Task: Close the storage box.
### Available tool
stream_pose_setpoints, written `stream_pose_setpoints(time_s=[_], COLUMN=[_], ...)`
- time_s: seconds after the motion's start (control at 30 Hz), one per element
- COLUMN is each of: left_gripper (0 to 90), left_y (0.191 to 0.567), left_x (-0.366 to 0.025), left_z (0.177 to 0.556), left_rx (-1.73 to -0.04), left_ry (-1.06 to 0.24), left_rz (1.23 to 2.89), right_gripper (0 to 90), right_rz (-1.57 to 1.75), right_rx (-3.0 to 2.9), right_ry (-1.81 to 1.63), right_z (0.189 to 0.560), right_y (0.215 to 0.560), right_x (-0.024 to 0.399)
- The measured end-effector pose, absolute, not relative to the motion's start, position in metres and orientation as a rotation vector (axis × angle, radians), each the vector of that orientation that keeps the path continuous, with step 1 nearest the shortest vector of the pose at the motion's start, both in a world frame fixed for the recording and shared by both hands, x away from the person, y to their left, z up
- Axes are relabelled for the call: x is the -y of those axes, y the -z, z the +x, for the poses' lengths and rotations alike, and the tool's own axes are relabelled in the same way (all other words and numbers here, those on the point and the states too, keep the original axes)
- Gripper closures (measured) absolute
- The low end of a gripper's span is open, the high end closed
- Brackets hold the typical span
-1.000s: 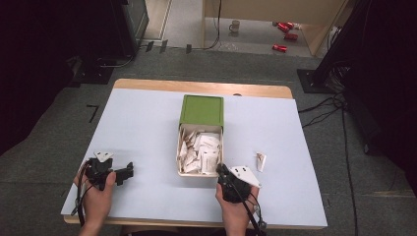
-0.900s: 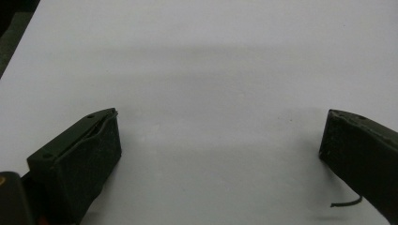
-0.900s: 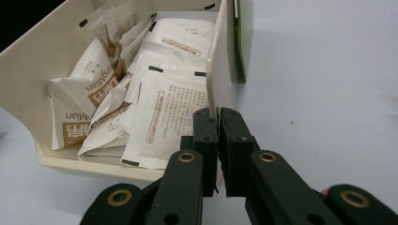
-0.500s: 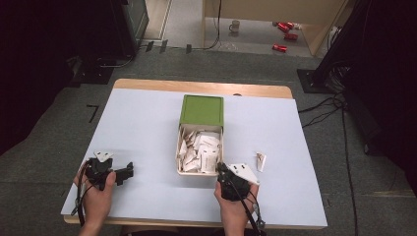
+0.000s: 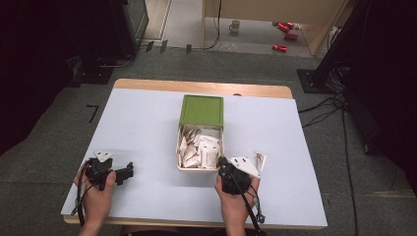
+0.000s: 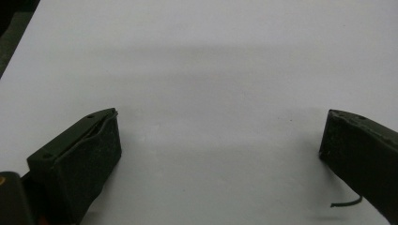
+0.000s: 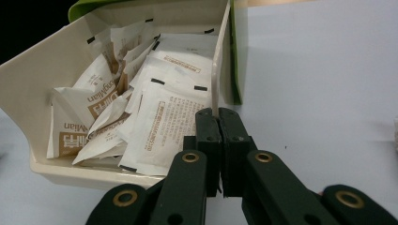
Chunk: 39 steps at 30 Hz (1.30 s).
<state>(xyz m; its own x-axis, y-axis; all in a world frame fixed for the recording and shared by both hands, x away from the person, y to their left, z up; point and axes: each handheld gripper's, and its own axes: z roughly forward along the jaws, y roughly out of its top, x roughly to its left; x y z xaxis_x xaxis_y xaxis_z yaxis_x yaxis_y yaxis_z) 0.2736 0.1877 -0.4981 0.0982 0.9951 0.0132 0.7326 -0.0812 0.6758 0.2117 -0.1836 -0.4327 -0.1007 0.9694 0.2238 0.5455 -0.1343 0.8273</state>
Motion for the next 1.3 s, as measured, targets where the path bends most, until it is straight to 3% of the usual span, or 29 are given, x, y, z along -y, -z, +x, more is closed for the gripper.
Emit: stream_pose_setpoints(time_s=[1.3], left_gripper=[0.0], left_y=[0.498], left_x=[-0.188], left_z=[0.274], left_rx=[-1.687], left_ry=[-0.670], left_rz=[1.869], right_gripper=[89.8], right_rz=[1.735], right_rx=[-1.651], right_ry=[-1.111], right_z=[0.262], right_y=[0.434], right_x=[0.181])
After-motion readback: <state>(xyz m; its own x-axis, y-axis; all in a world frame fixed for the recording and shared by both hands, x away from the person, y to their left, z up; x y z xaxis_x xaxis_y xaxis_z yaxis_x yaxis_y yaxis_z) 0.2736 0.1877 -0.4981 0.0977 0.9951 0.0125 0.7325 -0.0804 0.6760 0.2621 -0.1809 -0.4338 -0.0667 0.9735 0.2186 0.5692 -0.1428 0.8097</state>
